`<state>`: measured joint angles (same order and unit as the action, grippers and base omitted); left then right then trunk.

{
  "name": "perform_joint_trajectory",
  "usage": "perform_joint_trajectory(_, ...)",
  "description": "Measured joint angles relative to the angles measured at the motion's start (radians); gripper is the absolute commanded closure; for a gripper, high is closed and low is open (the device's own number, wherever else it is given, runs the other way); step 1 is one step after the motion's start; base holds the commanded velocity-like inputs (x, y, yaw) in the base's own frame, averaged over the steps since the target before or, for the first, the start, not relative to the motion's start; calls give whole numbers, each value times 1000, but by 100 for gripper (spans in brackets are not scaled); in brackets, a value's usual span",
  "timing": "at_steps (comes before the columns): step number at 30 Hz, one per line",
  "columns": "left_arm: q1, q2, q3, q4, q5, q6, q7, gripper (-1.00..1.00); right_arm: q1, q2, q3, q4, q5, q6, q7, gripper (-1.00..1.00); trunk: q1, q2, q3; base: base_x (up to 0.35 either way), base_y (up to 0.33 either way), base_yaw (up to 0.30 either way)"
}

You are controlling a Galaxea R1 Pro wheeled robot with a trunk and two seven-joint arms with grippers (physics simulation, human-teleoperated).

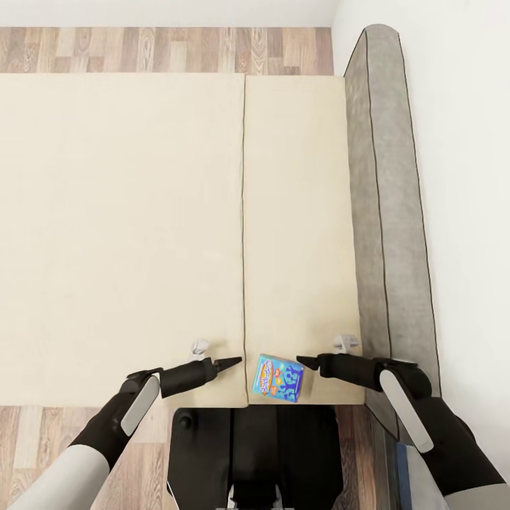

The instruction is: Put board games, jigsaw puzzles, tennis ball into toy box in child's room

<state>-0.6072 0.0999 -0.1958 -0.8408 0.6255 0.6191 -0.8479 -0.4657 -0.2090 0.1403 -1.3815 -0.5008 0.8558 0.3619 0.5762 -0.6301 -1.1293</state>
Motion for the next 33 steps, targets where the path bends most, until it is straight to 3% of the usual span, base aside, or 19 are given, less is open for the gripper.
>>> perform_joint_trajectory(33,39,10,35,4,11,24,-1,-100,29,-1,1,4,2,11,-5,-100,0,0,0,0,0,0)
